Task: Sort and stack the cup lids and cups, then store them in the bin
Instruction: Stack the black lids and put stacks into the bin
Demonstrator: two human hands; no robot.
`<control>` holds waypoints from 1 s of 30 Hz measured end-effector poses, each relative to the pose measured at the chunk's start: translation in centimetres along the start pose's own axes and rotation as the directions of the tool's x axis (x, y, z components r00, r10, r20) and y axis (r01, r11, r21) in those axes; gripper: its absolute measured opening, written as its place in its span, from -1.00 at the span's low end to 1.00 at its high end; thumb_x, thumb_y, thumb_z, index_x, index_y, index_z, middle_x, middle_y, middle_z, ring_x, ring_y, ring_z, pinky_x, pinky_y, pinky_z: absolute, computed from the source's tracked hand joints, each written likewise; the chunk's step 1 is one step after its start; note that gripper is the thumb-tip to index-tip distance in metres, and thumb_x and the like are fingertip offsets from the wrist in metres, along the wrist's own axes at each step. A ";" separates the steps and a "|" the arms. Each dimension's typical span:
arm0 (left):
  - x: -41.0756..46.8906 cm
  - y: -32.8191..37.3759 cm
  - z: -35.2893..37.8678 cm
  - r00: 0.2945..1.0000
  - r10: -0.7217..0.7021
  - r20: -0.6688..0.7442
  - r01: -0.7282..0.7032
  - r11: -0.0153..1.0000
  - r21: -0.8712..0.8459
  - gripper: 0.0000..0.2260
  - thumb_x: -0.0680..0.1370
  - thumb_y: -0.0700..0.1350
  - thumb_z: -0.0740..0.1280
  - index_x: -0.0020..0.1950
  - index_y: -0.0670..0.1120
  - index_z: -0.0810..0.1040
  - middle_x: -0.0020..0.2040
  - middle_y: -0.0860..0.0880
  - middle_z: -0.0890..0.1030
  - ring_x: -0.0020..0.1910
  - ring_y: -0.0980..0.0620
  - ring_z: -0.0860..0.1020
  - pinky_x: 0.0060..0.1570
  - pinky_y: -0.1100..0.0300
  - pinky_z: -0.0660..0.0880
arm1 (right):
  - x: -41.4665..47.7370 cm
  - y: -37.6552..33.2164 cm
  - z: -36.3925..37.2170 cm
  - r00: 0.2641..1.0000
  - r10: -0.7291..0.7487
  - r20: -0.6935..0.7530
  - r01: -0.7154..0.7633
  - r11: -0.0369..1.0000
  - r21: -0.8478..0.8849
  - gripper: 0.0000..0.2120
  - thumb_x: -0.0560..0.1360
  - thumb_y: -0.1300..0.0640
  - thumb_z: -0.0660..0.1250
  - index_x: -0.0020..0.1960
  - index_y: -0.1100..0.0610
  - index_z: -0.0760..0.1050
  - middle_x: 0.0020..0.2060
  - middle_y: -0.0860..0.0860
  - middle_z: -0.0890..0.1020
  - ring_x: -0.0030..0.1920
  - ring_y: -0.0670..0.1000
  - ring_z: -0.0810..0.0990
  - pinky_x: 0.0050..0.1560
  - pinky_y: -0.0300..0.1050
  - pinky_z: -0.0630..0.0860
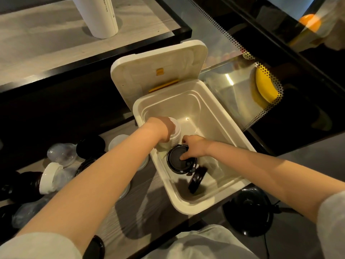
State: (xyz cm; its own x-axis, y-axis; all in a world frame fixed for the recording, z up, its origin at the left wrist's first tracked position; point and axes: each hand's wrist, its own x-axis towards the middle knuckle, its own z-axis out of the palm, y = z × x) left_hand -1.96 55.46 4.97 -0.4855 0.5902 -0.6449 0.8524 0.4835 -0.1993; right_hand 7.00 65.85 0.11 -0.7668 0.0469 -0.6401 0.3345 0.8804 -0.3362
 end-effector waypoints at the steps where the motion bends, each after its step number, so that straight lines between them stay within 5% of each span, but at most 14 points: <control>1: -0.2 0.1 -0.1 0.999 -0.004 -0.043 0.004 1.000 0.004 -0.63 0.56 -0.14 0.22 0.38 -0.08 0.39 0.30 -0.11 0.42 0.21 -0.12 0.47 -0.02 0.09 0.43 | -0.3 0.2 -0.4 0.999 0.026 -0.022 -0.026 1.000 0.002 -0.39 0.43 -0.10 0.41 0.33 0.21 0.32 0.26 0.13 0.49 0.22 0.13 0.49 0.10 -0.09 0.45; 5: -1.5 1.3 0.0 0.986 0.069 -0.150 -0.076 0.996 -0.037 -0.69 0.58 -0.10 0.18 0.29 -0.12 0.48 0.25 -0.12 0.47 0.18 -0.13 0.48 0.01 0.06 0.45 | -2.2 1.3 -1.8 0.989 0.147 0.001 -0.147 0.989 -0.027 -0.43 0.47 -0.17 0.31 0.31 0.18 0.33 0.21 0.13 0.49 0.12 0.15 0.53 -0.01 -0.04 0.52; 9: -1.9 3.2 1.2 0.959 0.276 0.060 -0.267 0.956 -0.123 -0.73 0.57 -0.19 0.16 0.23 -0.11 0.51 0.11 -0.10 0.58 -0.01 -0.07 0.53 -0.02 0.11 0.48 | -3.6 1.3 -1.5 0.934 0.204 0.294 -0.210 0.978 -0.011 -0.41 0.42 -0.24 0.35 0.25 0.14 0.34 0.13 0.09 0.49 0.08 0.11 0.53 0.02 0.03 0.57; 12: -1.2 4.2 2.1 0.930 0.336 0.145 -0.326 0.941 -0.094 -0.70 0.57 -0.18 0.18 0.30 -0.09 0.47 0.19 -0.10 0.54 0.10 -0.08 0.52 0.11 0.10 0.47 | -3.7 0.8 -0.5 0.892 0.204 0.403 -0.200 0.978 -0.051 -0.38 0.37 -0.17 0.45 0.31 0.06 0.35 0.21 0.05 0.47 0.18 0.14 0.50 0.01 0.04 0.53; 18: -1.2 4.7 2.4 0.916 0.333 0.226 -0.341 0.940 -0.006 -0.63 0.61 -0.15 0.12 0.42 -0.08 0.34 0.46 -0.11 0.20 0.29 -0.08 0.41 0.24 0.08 0.37 | -3.7 1.2 0.4 0.931 0.193 0.311 -0.180 0.981 -0.069 -0.80 0.46 0.14 0.40 0.05 0.15 0.49 -0.32 0.00 0.52 -0.38 -0.06 0.49 -0.38 -0.20 0.45; 22: -1.5 4.7 2.5 0.916 0.304 0.261 -0.326 0.944 0.043 -0.64 0.60 -0.17 0.08 0.39 -0.09 0.37 0.44 -0.13 0.21 0.28 -0.06 0.39 0.28 0.04 0.37 | -4.7 1.0 -2.2 0.983 0.110 0.144 -0.077 0.973 -0.218 -0.88 0.42 0.13 0.36 -0.12 0.17 0.50 -0.26 0.07 0.56 -0.27 0.07 0.54 -0.33 -0.20 0.45; 26: -2.1 4.8 1.8 0.915 0.297 0.273 -0.323 0.944 0.058 -0.57 0.60 -0.23 0.06 0.47 -0.06 0.27 0.47 -0.14 0.13 0.30 -0.07 0.34 0.23 0.09 0.36 | -7.0 0.5 -4.1 0.986 -0.126 -0.107 0.034 0.786 -0.618 -0.96 0.46 0.22 0.25 -0.12 0.14 0.39 -0.23 0.03 0.44 -0.21 0.10 0.50 -0.38 -0.15 0.32; 30: -1.9 4.9 2.0 0.914 0.282 0.291 -0.328 0.937 0.120 -0.59 0.61 -0.18 0.08 0.47 -0.05 0.27 0.46 -0.12 0.17 0.34 -0.09 0.31 0.30 0.06 0.34 | -6.4 0.2 -1.9 0.946 -0.311 0.088 0.213 0.396 -0.893 -0.78 0.54 0.29 0.18 0.17 0.21 0.42 0.04 0.11 0.55 0.01 0.14 0.59 -0.24 -0.10 0.38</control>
State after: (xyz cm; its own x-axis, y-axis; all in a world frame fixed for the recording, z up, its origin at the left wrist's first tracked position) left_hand 3.48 55.44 3.76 -0.1467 0.4883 -0.8603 0.9812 0.1821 -0.0639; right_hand 10.98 66.63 5.47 -0.7817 -0.2710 -0.5618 -0.5204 0.7798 0.3479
